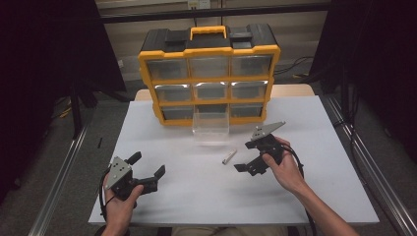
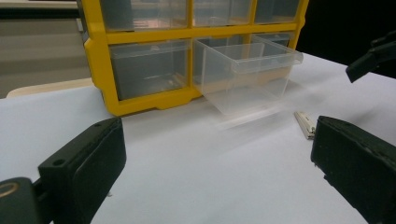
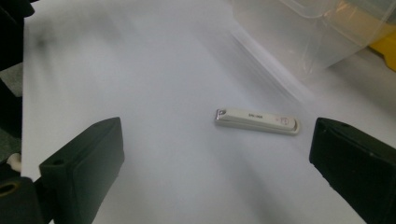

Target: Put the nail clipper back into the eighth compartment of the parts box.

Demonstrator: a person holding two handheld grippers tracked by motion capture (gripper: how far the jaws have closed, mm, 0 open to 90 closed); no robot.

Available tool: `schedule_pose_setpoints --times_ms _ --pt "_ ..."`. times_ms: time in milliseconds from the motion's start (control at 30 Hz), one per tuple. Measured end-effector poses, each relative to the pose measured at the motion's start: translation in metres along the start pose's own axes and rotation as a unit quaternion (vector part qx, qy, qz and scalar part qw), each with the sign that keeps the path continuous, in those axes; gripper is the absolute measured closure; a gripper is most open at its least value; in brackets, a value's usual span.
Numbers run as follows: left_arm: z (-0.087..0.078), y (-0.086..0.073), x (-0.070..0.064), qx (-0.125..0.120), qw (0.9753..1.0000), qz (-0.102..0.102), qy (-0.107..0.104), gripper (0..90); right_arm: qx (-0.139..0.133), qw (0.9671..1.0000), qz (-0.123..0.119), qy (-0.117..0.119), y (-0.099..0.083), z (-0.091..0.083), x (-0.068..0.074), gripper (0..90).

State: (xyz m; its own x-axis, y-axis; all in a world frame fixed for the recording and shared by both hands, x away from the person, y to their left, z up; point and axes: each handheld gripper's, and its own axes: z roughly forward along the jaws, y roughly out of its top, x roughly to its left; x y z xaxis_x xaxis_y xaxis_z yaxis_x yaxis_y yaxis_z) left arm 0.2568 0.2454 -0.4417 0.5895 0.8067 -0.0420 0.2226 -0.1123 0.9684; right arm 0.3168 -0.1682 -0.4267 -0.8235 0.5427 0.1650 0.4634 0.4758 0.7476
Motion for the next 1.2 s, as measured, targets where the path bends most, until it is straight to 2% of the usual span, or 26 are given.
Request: schedule_pose_setpoints --times_ms 267,300,400,433,533,633,667,767,833,967,1033,1200 --pt "0.001 0.0 -0.001 0.005 1.0 0.002 0.002 3.4 0.043 0.9988 -0.02 0.011 0.011 0.016 0.002 3.6" --pt "0.001 0.0 -0.001 0.005 1.0 0.001 0.002 3.4 0.057 0.998 -0.027 0.01 0.013 0.019 0.003 3.8" --pt "0.001 0.0 -0.001 0.004 1.0 0.002 0.0 3.4 0.072 0.9969 -0.03 0.002 0.016 0.022 0.003 3.6" --pt "0.0 0.0 -0.001 0.004 1.0 0.003 0.001 3.4 0.076 0.9962 -0.041 0.008 0.017 0.024 0.002 4.0" --pt "0.001 0.0 -0.002 0.004 1.0 0.002 0.001 3.4 0.09 0.9947 -0.047 0.016 0.019 0.026 0.0 4.0" --pt "0.001 0.0 -0.002 0.008 1.0 0.004 0.001 3.4 0.109 0.9917 -0.062 0.027 0.021 0.028 -0.002 4.7" --pt "0.001 0.0 -0.002 0.007 1.0 0.002 0.0 3.4 0.113 0.9916 -0.056 0.03 0.022 0.027 -0.002 5.0" --pt "0.001 -0.001 -0.002 0.006 1.0 0.002 0.0 3.4 0.12 0.9901 -0.059 0.042 0.024 0.028 -0.006 5.3" --pt "0.001 0.0 -0.002 0.007 1.0 0.003 0.002 3.4 0.138 0.9886 -0.045 0.037 0.026 0.029 -0.007 4.9" --pt "0.001 0.0 -0.001 0.007 1.0 0.003 0.002 3.4 0.147 0.9871 -0.049 0.041 0.031 0.031 -0.011 7.0" --pt "0.002 -0.001 -0.002 0.004 1.0 -0.003 0.001 3.4 0.156 0.9847 -0.057 0.051 0.034 0.033 -0.013 8.5" --pt "0.001 0.0 -0.002 0.005 1.0 0.001 0.002 3.4 0.186 0.9792 -0.065 0.049 0.042 0.038 -0.012 7.6"
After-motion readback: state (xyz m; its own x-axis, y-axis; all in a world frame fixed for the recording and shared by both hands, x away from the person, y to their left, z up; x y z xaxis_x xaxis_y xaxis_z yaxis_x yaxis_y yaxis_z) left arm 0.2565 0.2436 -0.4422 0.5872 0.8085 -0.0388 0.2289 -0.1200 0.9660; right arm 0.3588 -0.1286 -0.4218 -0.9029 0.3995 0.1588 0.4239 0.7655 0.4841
